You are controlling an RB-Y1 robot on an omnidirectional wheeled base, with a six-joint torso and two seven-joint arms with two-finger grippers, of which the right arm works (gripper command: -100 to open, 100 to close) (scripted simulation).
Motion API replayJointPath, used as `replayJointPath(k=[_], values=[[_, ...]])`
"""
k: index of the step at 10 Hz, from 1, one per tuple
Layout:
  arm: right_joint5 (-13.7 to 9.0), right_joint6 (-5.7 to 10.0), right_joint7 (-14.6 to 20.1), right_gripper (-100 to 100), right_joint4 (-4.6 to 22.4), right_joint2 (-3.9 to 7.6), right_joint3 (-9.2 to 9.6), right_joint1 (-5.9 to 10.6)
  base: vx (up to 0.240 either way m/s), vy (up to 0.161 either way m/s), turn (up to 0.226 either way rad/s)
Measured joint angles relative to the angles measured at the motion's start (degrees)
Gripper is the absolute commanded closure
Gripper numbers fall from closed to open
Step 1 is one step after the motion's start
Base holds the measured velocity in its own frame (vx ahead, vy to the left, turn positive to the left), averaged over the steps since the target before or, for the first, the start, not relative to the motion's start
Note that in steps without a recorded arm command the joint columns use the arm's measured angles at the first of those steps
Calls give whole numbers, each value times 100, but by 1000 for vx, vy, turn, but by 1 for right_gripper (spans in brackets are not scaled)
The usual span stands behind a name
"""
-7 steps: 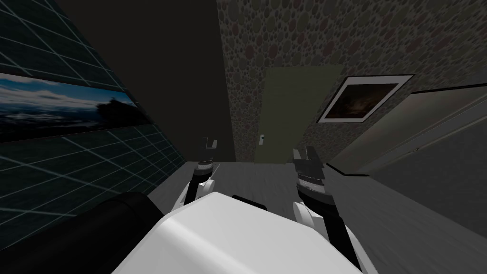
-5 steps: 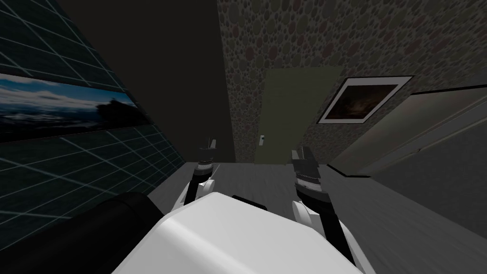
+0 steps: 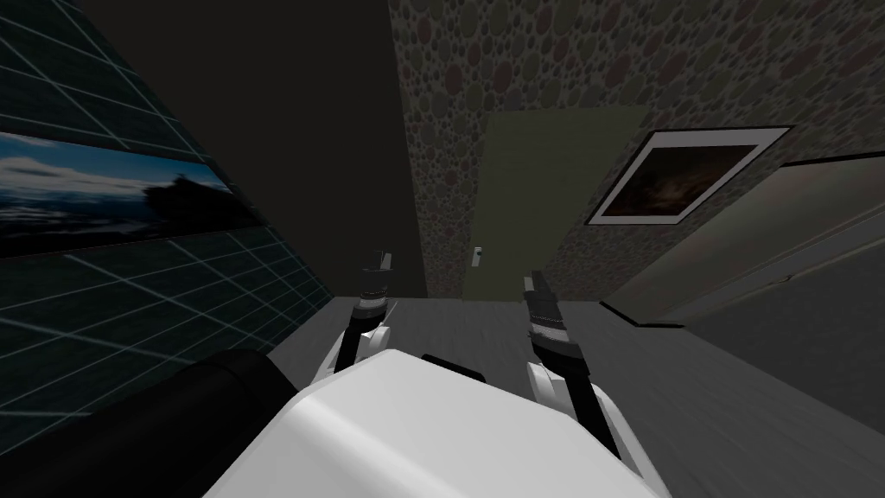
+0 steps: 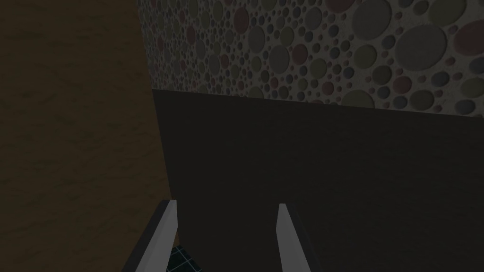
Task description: Pull the door open
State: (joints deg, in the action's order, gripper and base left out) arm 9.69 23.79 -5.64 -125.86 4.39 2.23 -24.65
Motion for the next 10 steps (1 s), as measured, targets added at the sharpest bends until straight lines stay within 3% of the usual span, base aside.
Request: replayJointPath(k=[4,6,10], values=[[270,-33,-364,-100,552,101,-98,317,116,14,5],[425,4,-584,-100,805,151,-126,353,106,9,4],[704,20,-964,-100,1316,243,-196,575,103,9,5]])
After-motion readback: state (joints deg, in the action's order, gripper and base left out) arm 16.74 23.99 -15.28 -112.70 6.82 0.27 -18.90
